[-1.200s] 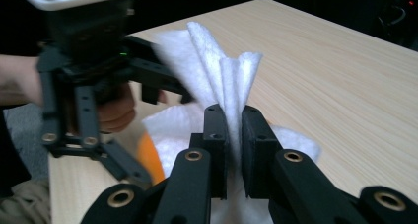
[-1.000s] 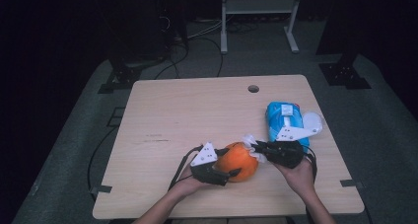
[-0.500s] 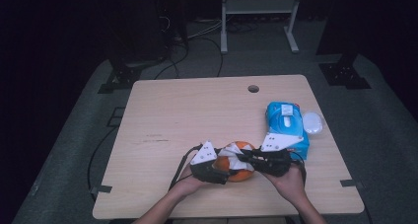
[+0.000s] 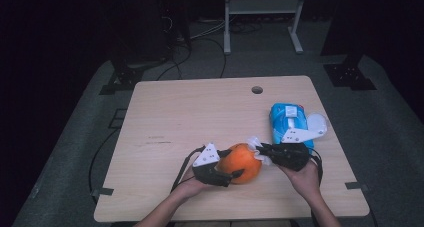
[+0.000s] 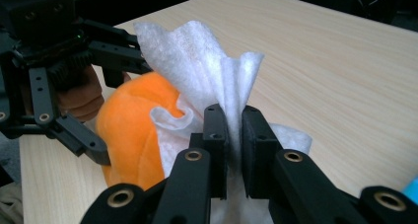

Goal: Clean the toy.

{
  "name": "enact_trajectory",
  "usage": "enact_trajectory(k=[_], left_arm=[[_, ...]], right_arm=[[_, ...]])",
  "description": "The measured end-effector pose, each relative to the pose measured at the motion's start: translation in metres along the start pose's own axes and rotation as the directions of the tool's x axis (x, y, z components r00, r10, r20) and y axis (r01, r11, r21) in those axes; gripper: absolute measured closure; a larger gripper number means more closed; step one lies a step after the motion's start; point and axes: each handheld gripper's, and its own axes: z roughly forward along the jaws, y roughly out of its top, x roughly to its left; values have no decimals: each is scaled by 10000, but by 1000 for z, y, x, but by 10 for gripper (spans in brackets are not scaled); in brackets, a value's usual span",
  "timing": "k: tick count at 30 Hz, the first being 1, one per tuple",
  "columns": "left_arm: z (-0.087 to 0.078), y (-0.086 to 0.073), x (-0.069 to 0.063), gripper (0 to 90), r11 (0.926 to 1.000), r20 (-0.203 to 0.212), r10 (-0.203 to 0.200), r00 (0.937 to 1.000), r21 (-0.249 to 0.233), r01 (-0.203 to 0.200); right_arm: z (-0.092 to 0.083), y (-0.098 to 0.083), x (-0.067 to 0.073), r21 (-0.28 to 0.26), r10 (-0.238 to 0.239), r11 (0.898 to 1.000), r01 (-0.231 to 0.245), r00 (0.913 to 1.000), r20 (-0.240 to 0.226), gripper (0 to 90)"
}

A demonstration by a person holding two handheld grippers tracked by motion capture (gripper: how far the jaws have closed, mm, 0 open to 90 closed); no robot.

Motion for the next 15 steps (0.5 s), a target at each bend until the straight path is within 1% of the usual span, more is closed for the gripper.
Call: enact_trajectory(k=[2,4,7,8,9,11,13,14,15], left_arm=[[0,0,0,247,10000,-9,18,10000,17,-18],[-2,0,1,248,10000,-30,0,10000,50,0],[-2,0,2,248,10000,-18,-86,10000,23,86],[-3,-1,4,248,9998,-28,-220,9998,-35,220],[-3,-1,5,248,9995,-20,-298,9996,-56,298],[-4,-1,7,247,9991,-58,-407,9992,-94,406],[-5,-1,8,247,9982,-80,-575,9983,-153,574],[-5,-1,9,247,9980,-92,-617,9981,-169,615],[-5,-1,9,247,9980,-92,-617,9981,-169,615]], right_arm=[[0,0,1,36,-25,10000,25,10000,-21,816],[0,2,3,60,-221,9997,222,9998,-23,815],[0,4,7,48,-277,9996,277,9996,-86,815],[0,6,11,1,-335,9994,335,9992,-211,815],[0,7,13,-30,-387,9992,387,9988,-289,815],[1,10,19,-88,-646,9979,643,9968,-475,814],[2,13,25,-167,-693,9975,682,9946,-772,814],[2,15,29,-150,-754,9971,744,9931,-892,814],[3,16,31,-135,-892,9960,883,9918,-913,814]])
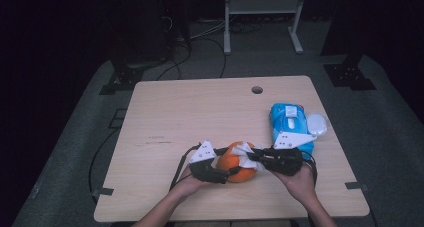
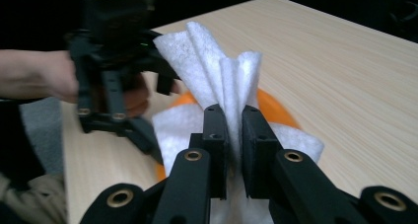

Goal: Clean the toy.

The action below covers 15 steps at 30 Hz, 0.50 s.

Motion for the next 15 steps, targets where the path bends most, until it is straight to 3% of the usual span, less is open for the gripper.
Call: enact_trajectory(k=[6,12,15], left_arm=[[0,0,1,247,9999,23,-115,9999,-11,115],[-1,-1,2,247,9999,116,-141,9998,27,141],[0,0,-1,247,9998,157,154,9998,159,-156]], right_arm=[[1,-3,-4,91,-15,10000,13,9999,169,814],[-4,-19,-29,111,947,9954,-956,9935,630,813],[-3,-24,-37,148,1262,9917,-1276,9893,737,813]])
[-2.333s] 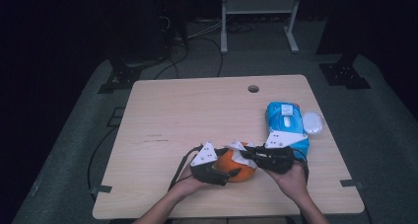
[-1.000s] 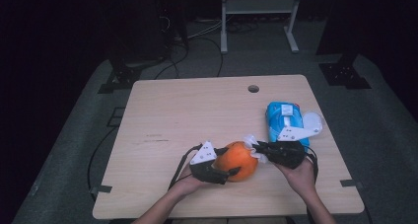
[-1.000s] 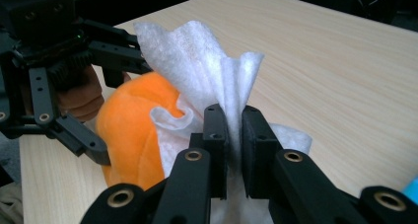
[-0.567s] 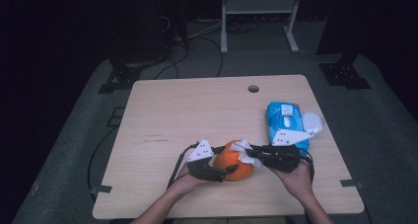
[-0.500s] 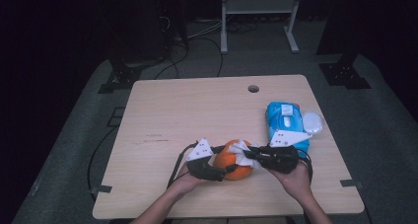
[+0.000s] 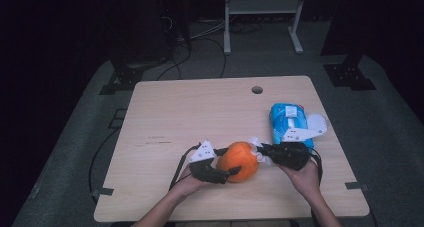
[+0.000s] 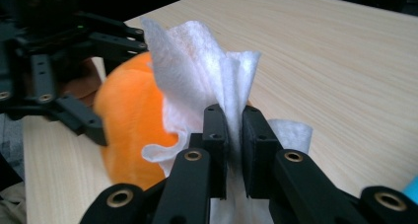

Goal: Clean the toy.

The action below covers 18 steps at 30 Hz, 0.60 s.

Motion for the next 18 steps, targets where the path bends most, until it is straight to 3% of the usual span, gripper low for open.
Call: enact_trajectory(k=[6,11,18], left_arm=[[2,1,-6,247,9990,94,436,9990,130,-437],[1,1,-5,247,9990,113,425,9990,141,-426],[2,0,-5,247,9992,112,382,9992,78,-383]], right_arm=[[4,-2,-7,52,245,9997,-246,9997,51,813],[6,-2,-8,-10,405,9992,-406,9991,-130,814],[2,9,7,-304,14,9995,-29,9989,-479,815]])
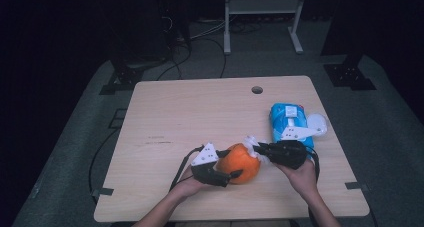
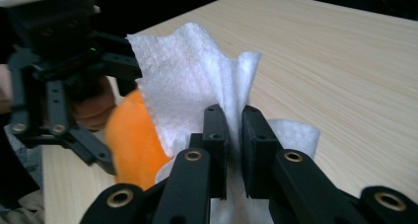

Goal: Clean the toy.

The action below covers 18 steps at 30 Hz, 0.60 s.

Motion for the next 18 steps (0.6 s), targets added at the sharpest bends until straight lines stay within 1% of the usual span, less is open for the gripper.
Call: enact_trajectory(k=[1,3,5,6,7,8,9,10,11,15,17,18], left_arm=[[0,0,0,247,10000,-1,2,10000,4,-2],[0,0,0,247,10000,-17,29,10000,31,-29],[1,1,0,248,10000,-42,-2,10000,4,2],[2,1,-1,247,10000,-77,-17,10000,-3,17],[2,1,-1,248,10000,-77,-17,10000,-3,17],[1,1,-1,248,10000,-100,16,9999,34,-15],[1,1,-1,249,10000,-115,27,9999,49,-26],[1,1,-1,250,10000,-117,17,9999,51,-16],[1,1,-1,253,10000,-117,17,9999,51,-16],[2,1,-1,255,10000,-72,-59,10000,-71,59],[2,2,-2,246,9999,-60,83,9999,-83,-84],[3,2,-2,224,9999,-83,116,9999,-98,-117]], right_arm=[[0,0,0,0,0,10000,0,10000,0,815],[0,5,9,-48,-264,9996,263,9995,-179,814],[0,6,11,-75,-341,9994,339,9991,-249,814],[1,10,20,-101,-543,9985,539,9974,-476,813],[1,10,20,-101,-543,9985,539,9974,-476,813],[5,13,28,-73,-817,9967,814,9945,-649,813],[6,14,32,-10,-989,9951,991,9930,-652,813],[7,15,35,91,-1152,9932,1158,9918,-558,813],[8,15,36,122,-1285,9915,1292,9904,-509,814],[6,12,28,72,-1021,9947,1025,9938,-447,816],[4,10,22,43,-810,9967,813,9957,-443,816],[4,9,21,71,-741,9972,745,9962,-451,816]])
